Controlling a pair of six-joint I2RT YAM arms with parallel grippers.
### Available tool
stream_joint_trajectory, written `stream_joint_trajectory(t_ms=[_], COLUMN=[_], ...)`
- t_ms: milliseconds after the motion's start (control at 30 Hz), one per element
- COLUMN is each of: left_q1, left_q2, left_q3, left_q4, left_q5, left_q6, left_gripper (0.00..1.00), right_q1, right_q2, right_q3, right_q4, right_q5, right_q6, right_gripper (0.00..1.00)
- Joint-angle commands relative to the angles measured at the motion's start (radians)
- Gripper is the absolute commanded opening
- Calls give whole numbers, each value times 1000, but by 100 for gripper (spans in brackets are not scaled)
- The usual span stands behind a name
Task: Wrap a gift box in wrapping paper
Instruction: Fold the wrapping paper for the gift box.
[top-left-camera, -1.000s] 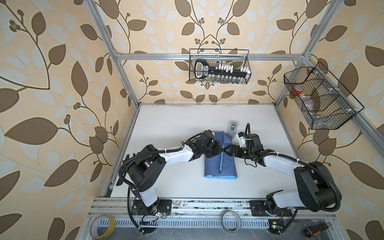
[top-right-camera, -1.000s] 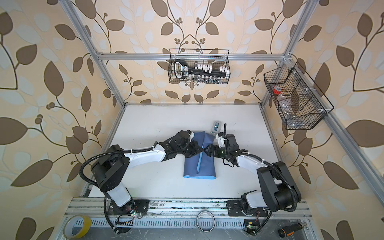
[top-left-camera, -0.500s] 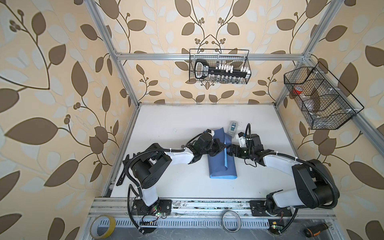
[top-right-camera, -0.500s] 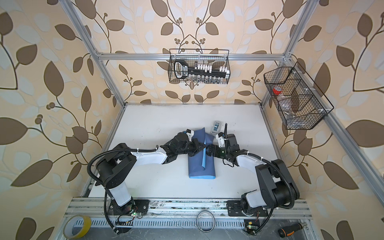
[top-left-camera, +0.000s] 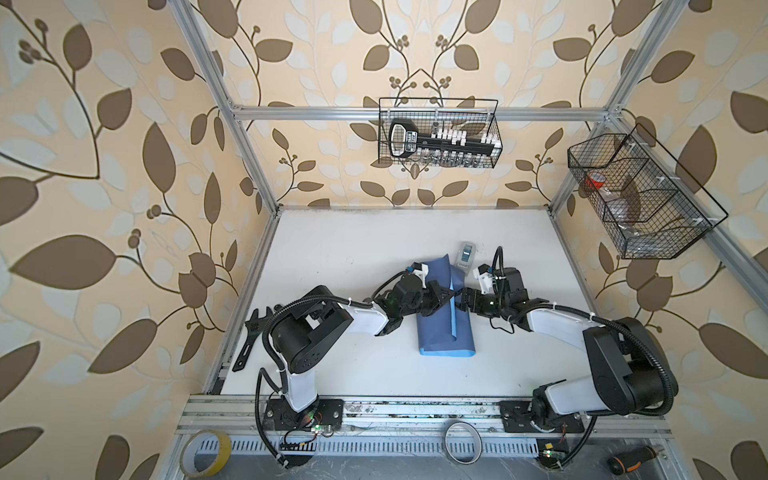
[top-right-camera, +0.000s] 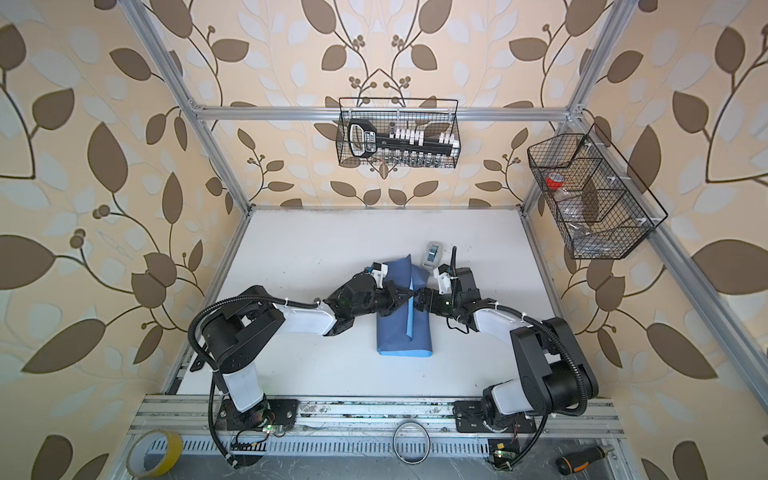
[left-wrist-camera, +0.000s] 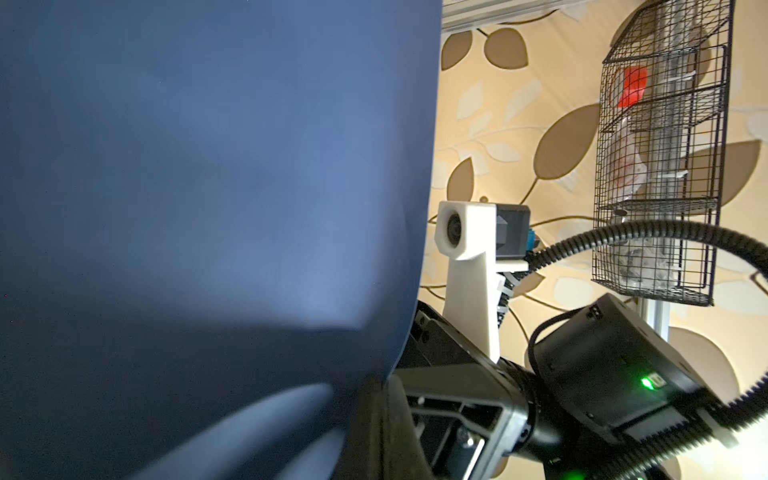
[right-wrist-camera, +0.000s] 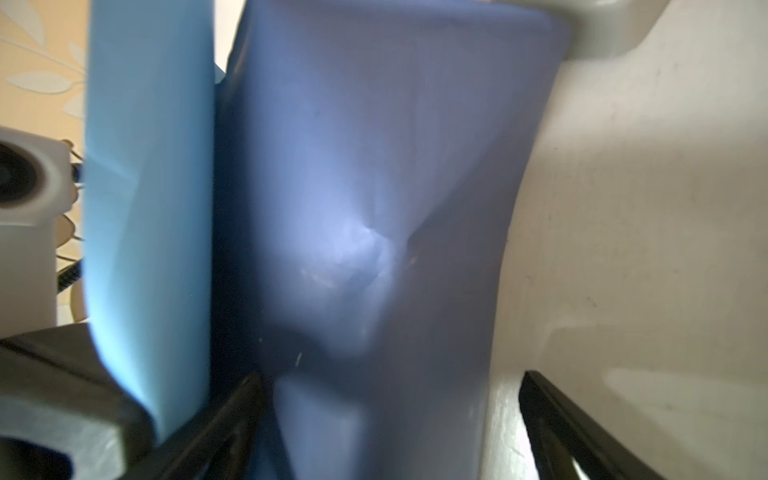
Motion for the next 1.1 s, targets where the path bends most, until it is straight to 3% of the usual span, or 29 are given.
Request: stream_joint_trajectory(t_ms=[0, 433, 1067], left_q1=[-39, -53, -56], left_q2=[28, 143, 192], left_q3=[-1, -98, -168], left_q4=[149, 397, 412], left_q5=[25, 15, 9], left_q6=[-9, -86, -92], left_gripper=[0, 0, 1], right_q1=[13, 11, 8], right_q2=[49, 70, 47], right_q3=[-47, -45, 0], right_q4=[-148, -118, -173], right_q5=[87, 42, 59], right_q6=[-37, -6, -25], right_gripper=[96, 97, 97])
